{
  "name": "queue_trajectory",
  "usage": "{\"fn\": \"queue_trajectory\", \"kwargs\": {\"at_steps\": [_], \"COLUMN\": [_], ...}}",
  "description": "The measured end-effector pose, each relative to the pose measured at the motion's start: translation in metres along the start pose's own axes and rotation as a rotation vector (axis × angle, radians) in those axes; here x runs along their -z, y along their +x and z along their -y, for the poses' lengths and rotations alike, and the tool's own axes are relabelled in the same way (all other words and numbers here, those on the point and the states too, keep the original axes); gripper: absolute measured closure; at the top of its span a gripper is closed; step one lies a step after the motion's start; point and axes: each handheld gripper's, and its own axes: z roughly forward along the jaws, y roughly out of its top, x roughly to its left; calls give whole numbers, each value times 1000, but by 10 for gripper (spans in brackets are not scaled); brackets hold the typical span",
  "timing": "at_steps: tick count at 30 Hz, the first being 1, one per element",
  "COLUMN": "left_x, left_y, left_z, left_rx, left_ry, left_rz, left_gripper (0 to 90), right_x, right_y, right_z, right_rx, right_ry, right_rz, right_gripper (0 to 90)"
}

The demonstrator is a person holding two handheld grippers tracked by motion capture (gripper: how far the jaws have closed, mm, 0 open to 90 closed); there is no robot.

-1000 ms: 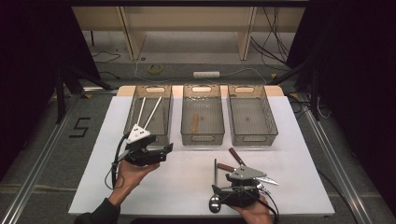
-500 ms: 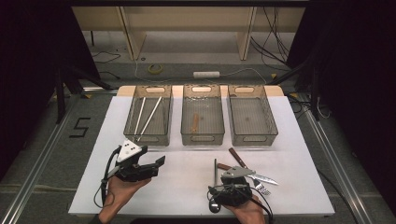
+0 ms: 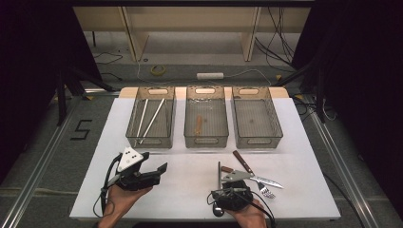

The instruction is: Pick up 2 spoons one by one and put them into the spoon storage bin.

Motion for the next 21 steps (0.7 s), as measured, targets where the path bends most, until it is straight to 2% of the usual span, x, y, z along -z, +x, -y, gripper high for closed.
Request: {"fn": "queue_trajectory", "kwargs": {"at_steps": [6, 13, 21], "left_x": [1, 1, 2], "left_y": [-2, -3, -5], "left_z": [0, 1, 1], "left_rx": [2, 3, 1], "left_ry": [-4, 2, 2], "left_rz": [3, 10, 16], "left_gripper": [248, 251, 253], "right_x": [-4, -5, -5], "right_y": [2, 3, 1], "right_z": [0, -2, -4], "right_rx": [-1, 13, 20], "right_ry": [34, 50, 65], "right_rz": [-4, 7, 18], "right_gripper": [506, 518, 592]}}
